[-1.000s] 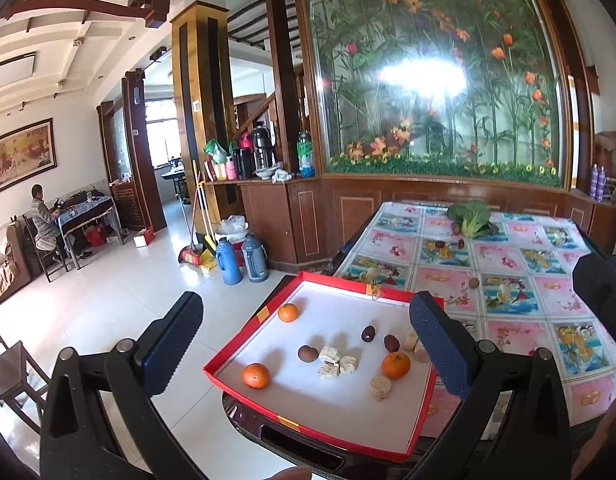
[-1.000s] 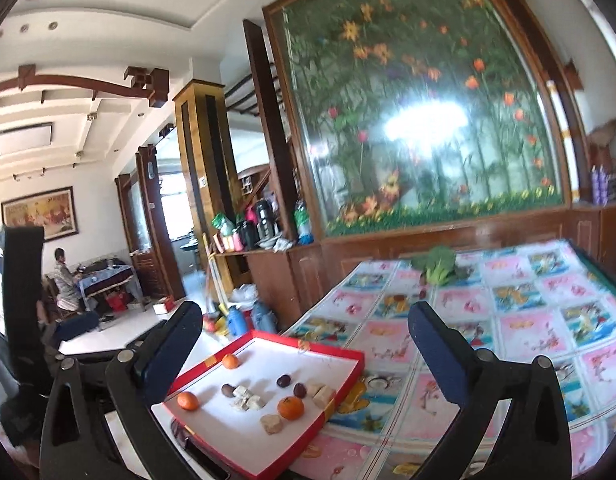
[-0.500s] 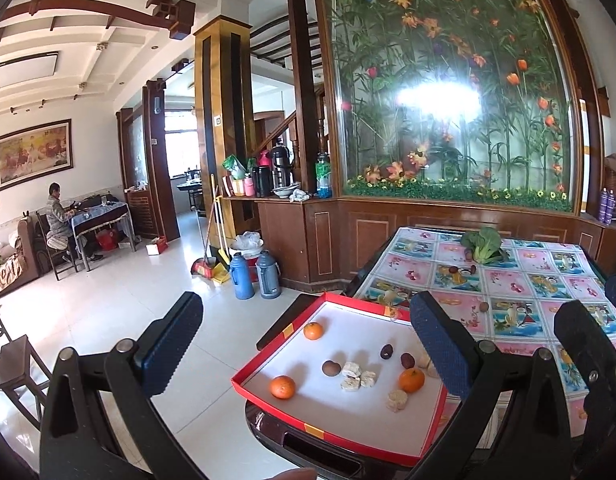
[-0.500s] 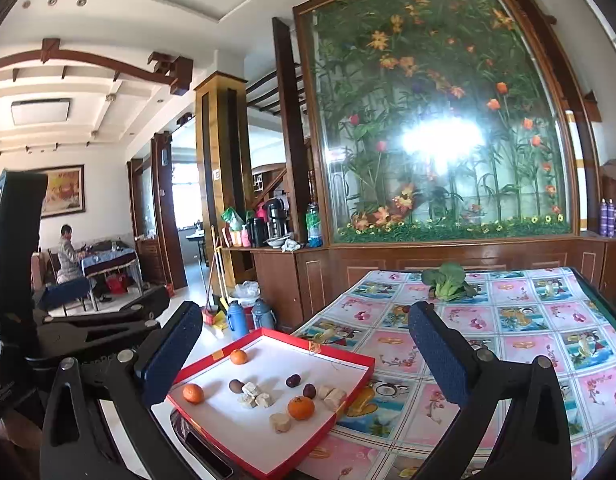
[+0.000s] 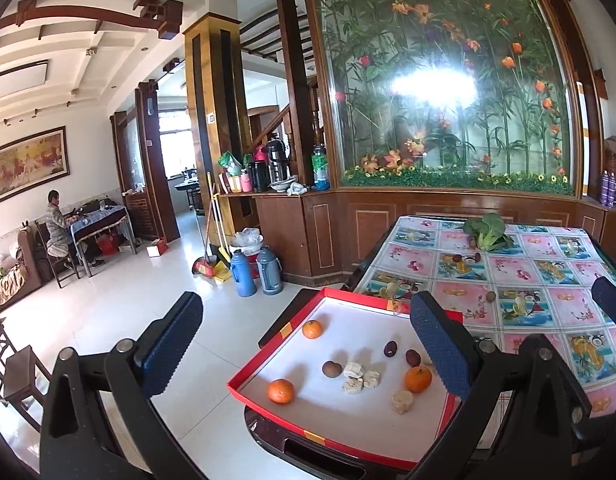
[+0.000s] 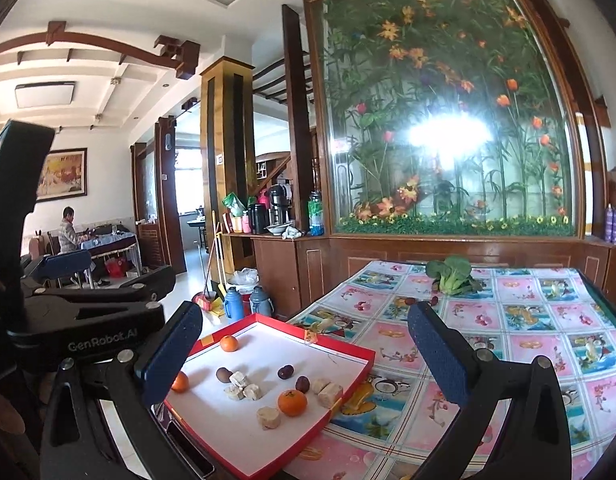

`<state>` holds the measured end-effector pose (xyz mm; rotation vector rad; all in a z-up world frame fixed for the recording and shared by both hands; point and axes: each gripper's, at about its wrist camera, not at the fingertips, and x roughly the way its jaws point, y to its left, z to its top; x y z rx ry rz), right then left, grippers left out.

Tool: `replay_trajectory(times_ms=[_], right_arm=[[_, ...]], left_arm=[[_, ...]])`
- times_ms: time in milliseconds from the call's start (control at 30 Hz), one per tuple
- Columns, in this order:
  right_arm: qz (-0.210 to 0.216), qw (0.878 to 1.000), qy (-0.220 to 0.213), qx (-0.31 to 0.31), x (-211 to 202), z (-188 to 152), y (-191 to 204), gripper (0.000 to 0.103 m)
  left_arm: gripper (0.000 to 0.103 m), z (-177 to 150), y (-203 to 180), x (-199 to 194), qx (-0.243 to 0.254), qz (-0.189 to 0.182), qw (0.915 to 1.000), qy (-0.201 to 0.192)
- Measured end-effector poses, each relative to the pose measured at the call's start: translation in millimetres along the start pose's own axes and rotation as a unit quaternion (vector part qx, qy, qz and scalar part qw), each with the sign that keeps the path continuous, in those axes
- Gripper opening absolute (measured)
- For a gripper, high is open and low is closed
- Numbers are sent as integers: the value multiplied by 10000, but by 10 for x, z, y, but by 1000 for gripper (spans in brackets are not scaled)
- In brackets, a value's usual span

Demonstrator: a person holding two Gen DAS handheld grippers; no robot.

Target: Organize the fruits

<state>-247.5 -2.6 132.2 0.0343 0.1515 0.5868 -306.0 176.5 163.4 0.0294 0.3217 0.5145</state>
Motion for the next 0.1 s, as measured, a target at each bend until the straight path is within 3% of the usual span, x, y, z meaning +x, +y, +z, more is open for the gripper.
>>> replay_trajectory(times_ms=[100], right_arm=[[-162, 9998, 44, 143, 44, 7, -138, 103]], left_arm=[[103, 3, -66, 35, 93, -15, 10000, -24]])
